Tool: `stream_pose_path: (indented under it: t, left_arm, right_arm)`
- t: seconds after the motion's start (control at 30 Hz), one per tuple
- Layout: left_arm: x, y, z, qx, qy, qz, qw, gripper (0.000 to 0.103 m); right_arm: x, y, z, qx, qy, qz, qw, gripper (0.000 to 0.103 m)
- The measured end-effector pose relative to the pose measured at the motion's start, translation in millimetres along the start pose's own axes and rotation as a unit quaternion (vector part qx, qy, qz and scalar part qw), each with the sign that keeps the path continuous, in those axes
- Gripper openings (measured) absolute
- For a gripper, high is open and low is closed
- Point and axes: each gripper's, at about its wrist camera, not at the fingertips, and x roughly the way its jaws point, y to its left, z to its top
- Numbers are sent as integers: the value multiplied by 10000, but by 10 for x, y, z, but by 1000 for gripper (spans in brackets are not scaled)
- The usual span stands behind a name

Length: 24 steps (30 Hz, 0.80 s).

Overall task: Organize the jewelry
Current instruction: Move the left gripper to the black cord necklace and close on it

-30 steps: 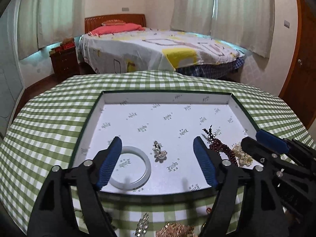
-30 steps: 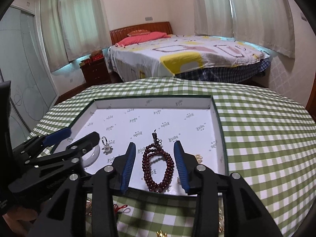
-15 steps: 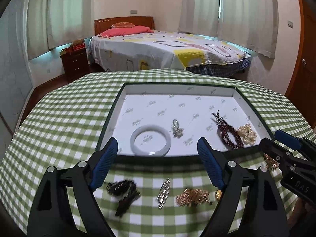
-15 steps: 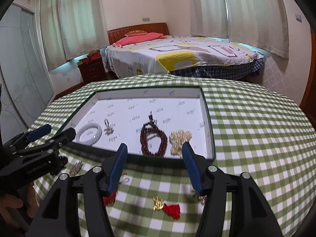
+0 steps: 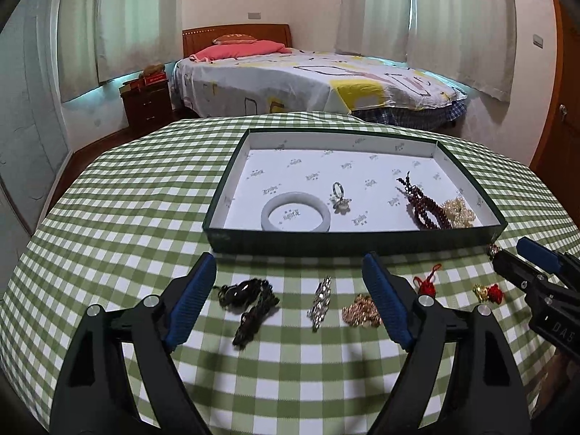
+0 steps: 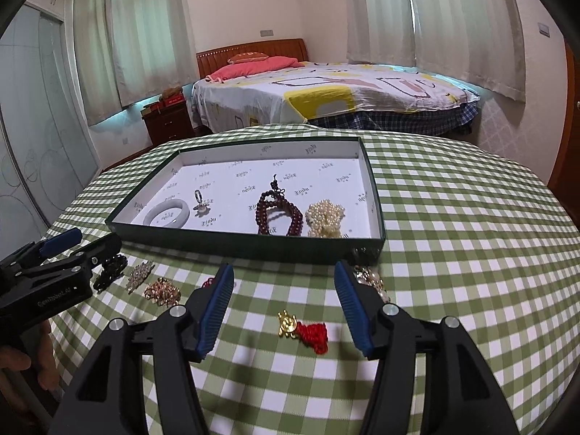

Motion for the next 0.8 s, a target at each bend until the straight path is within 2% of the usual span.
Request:
stream_pose_path:
  t: [0.4, 0.8]
  left_arm:
    - [-84, 247, -321, -181, 157, 130, 9996, 81]
    - [140, 319, -230, -164, 328, 178, 9992, 78]
  right_arm:
    - [-78, 3, -205, 38, 31, 49, 10000, 57]
    - [-42, -37, -203, 90, 67, 56, 9999, 57]
